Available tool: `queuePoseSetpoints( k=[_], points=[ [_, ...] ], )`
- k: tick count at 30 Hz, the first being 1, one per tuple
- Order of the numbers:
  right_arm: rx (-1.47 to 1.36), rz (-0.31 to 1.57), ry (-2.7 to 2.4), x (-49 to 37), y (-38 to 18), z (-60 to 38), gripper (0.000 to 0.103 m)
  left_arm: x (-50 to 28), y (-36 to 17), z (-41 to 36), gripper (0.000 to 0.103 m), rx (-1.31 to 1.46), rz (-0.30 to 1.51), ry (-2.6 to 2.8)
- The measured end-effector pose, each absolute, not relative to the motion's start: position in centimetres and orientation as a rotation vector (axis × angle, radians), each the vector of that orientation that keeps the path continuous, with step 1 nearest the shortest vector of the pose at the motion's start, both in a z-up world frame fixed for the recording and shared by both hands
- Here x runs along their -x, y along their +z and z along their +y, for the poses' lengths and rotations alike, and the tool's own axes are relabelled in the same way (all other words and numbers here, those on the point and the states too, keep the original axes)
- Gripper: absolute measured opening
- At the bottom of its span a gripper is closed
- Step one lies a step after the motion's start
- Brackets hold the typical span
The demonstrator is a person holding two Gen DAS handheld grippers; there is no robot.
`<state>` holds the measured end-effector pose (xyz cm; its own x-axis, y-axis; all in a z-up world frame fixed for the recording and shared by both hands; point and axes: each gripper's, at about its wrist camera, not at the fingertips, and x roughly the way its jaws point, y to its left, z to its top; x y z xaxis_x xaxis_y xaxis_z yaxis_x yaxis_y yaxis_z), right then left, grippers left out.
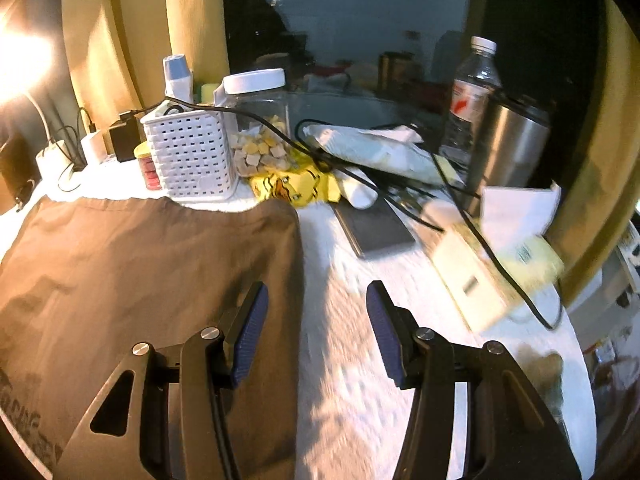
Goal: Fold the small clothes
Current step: 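Open the right tool and lay the folded hem flat, then grasp the folded edge of the brown shirt with both tools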
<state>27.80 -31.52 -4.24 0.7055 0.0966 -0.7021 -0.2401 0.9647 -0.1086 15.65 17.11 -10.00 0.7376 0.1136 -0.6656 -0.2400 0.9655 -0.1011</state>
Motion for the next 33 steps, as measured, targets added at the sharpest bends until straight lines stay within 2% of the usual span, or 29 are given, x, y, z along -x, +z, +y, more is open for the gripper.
queuePoseSetpoints(
  k=[10, 33],
  points=[
    [0.147, 0.772, 0.174, -21.7, -3.8, -34.0, 0.054, -10.6, -10.3, 15.2, 0.086, 0.206, 0.727, 0.185],
    [0.024, 0.876, 0.254, -12.6, -7.3, -34.6, 0.054, -1.5, -12.3, 12.4, 0.084, 0.153, 0.769, 0.169]
  ],
)
